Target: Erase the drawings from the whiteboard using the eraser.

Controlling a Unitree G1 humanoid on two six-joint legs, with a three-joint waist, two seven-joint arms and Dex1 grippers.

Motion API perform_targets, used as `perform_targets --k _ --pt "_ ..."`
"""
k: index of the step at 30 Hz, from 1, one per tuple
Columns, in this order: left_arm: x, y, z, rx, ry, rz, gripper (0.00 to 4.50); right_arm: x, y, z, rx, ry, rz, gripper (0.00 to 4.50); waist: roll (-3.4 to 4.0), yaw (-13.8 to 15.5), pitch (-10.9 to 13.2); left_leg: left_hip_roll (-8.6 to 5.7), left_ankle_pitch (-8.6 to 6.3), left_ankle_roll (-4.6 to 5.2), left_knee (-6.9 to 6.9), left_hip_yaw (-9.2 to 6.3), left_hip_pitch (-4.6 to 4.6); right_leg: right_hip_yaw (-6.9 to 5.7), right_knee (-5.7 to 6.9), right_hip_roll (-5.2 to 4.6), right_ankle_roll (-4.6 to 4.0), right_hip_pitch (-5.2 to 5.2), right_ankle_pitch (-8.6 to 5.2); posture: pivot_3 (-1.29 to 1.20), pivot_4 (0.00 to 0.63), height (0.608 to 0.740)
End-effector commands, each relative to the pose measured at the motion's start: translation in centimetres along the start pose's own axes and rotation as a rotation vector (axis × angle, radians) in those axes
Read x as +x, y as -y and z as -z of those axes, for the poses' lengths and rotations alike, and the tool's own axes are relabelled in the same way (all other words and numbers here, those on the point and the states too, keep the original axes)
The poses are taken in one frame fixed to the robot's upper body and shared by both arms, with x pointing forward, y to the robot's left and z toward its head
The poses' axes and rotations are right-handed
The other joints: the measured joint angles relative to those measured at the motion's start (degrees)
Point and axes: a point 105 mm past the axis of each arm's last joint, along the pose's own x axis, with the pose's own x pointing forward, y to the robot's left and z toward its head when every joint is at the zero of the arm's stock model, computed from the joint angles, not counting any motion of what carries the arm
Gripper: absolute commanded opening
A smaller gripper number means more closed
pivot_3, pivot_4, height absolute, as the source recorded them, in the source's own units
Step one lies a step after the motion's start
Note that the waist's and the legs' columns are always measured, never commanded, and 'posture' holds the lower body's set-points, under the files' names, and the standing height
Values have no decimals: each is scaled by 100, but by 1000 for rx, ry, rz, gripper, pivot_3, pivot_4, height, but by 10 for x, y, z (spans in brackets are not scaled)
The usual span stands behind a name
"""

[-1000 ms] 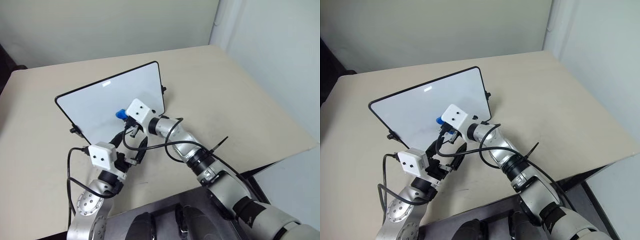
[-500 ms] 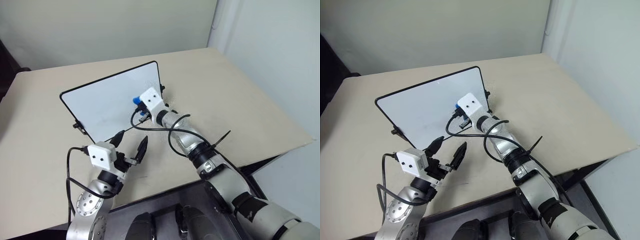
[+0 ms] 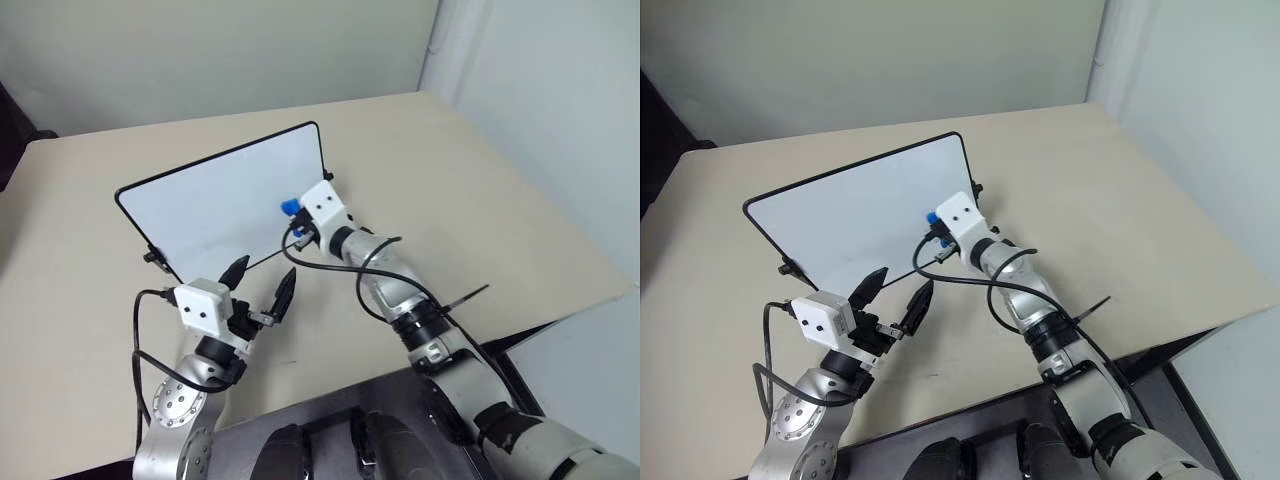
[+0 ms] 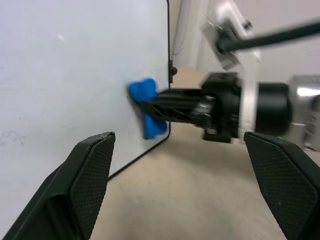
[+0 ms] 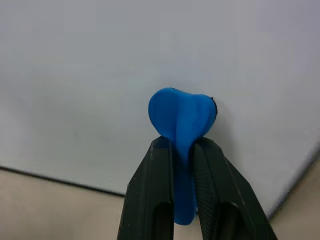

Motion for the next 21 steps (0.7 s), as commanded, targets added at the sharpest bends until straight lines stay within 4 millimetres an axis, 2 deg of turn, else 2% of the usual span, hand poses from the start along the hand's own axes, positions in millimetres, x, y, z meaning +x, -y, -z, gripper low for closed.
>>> perform_targets --k 1,4,6,8,10,12,16,20,21 --pt "2 1 -6 5 26 14 4500 -22 22 -25 13 77 60 566 0 12 0 0 -8 3 1 0 0 -1 0 0 6 1 -4 0 150 740" --pt "4 1 -5 5 26 19 4500 -48 33 -25 25 63 88 566 -2 18 -2 0 -24 9 7 0 0 -4 0 0 34 4 -7 0 150 740" --pt "5 2 -5 4 25 25 4500 -72 36 -19 10 -10 73 566 -3 21 -2 0 -25 11 13 0 0 -4 0 0 46 7 -14 0 150 740" --pt "6 3 -4 3 24 28 4500 -87 37 -12 10 -83 61 566 -3 23 -2 0 -29 18 23 0 1 -6 1 0 60 16 -26 0 150 740" --pt "7 2 -3 6 22 23 4500 -103 39 0 102 -223 48 566 -3 13 -2 0 -33 24 37 1 8 -5 0 0 85 31 -41 0 150 740" --pt "7 0 -2 9 20 17 4500 -116 35 4 210 -315 9 566 -5 3 -3 0 -33 25 38 6 28 -1 -7 0 104 46 -71 0 150 740" --pt "8 -1 -1 9 16 21 4500 -133 28 7 305 -429 -58 566 -5 10 -3 -1 -37 32 36 11 69 1 -8 1 93 84 -78 0 150 740" --pt "8 0 0 4 10 29 4500 -139 26 18 347 -477 -88 566 -6 25 -3 -4 -30 38 37 10 90 3 -9 1 93 106 -78 0 150 740" --pt "8 0 0 4 9 31 4500 -140 26 23 359 -495 -88 763 -6 26 -4 -5 -28 38 37 10 89 5 -10 1 93 106 -78 0 150 740"
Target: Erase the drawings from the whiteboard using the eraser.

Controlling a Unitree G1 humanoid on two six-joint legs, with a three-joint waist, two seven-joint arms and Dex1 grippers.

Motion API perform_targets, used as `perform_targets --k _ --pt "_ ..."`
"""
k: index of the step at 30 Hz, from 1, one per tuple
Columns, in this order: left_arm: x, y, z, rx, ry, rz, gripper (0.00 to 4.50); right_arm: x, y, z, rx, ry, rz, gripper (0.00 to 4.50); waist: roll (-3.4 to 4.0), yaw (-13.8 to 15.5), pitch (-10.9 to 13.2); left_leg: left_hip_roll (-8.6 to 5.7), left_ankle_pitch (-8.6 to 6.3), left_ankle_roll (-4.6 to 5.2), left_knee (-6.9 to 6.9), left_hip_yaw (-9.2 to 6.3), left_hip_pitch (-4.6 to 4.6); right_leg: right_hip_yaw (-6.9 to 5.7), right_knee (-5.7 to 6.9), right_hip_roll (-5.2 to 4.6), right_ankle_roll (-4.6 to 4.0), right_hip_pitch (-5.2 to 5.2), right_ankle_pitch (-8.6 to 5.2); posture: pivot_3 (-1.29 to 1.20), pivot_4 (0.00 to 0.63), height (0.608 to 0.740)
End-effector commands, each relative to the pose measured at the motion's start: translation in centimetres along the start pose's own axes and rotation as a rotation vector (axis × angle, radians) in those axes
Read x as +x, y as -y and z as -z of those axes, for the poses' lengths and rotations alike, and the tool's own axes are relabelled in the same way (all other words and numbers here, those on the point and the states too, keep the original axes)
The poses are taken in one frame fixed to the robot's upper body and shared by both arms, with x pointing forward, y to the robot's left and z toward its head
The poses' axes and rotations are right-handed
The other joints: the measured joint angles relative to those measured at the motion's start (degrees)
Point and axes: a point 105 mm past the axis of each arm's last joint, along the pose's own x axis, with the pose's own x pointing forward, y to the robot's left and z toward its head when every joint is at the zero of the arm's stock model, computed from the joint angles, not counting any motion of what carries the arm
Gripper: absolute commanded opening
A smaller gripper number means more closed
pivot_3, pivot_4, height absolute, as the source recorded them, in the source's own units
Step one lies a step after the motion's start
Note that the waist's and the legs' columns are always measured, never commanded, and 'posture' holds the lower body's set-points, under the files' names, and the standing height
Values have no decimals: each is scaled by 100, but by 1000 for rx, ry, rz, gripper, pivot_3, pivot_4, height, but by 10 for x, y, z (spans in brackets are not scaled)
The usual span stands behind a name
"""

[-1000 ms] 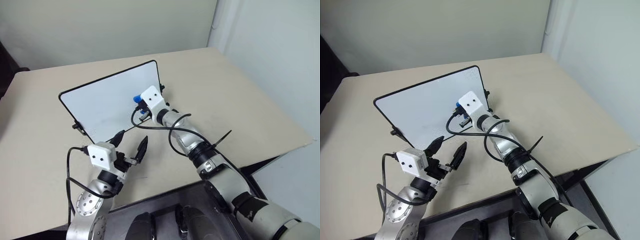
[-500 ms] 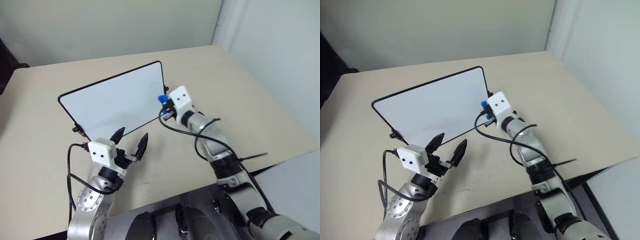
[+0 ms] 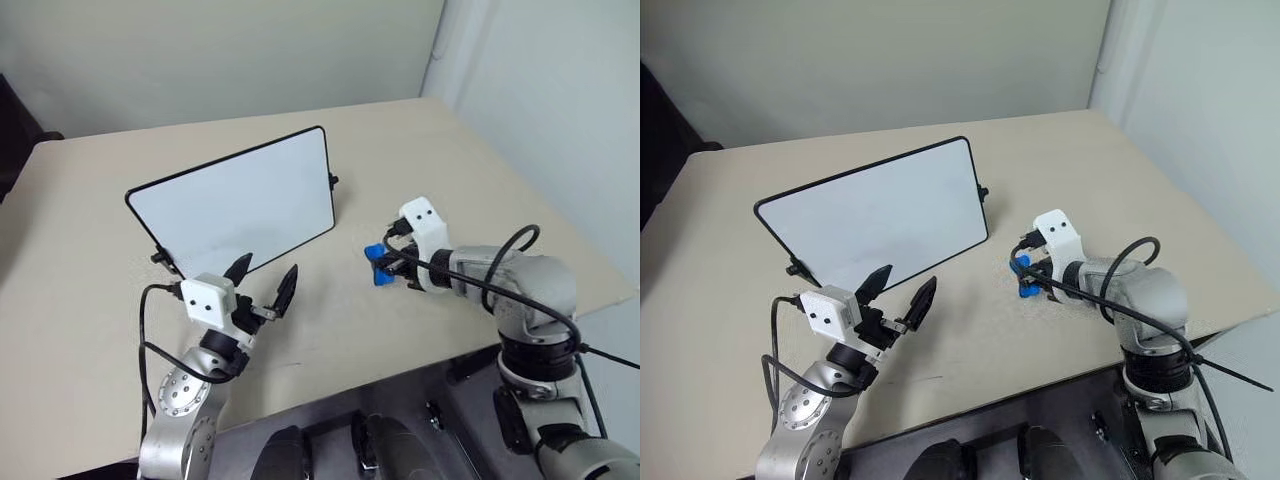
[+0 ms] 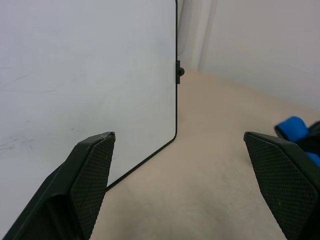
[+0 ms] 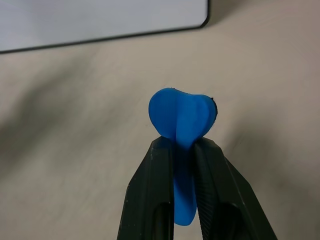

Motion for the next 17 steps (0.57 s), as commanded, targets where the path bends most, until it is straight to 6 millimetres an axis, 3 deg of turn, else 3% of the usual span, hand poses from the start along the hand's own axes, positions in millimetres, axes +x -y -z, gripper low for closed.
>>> perform_targets --k 1,7,10,15,17 --pt "1 3 -7 10 25 28 4500 -1 0 7 19 -22 -23 982 -1 6 -1 0 0 0 1 0 0 1 -1 0 0 1 0 0 150 740" --pt "0 5 -7 6 26 28 4500 0 3 16 19 -53 3 2842 0 21 0 -1 -4 -2 0 0 -2 3 0 0 0 -4 0 0 150 740" --pt "-2 5 -7 5 27 23 4500 -5 9 8 -29 36 57 3729 0 28 0 -1 -13 -1 0 0 -3 3 0 0 0 -4 0 0 150 740" --pt "-4 5 -8 4 29 19 4500 -31 2 -21 -72 392 -11 3729 0 43 0 -1 -38 2 0 0 -6 4 0 0 8 -7 -16 0 150 740" --pt "-3 5 -8 3 30 19 4500 -39 -3 -23 -80 466 -46 3729 0 46 0 -1 -47 5 0 0 -7 4 -1 0 11 -6 -26 0 150 740"
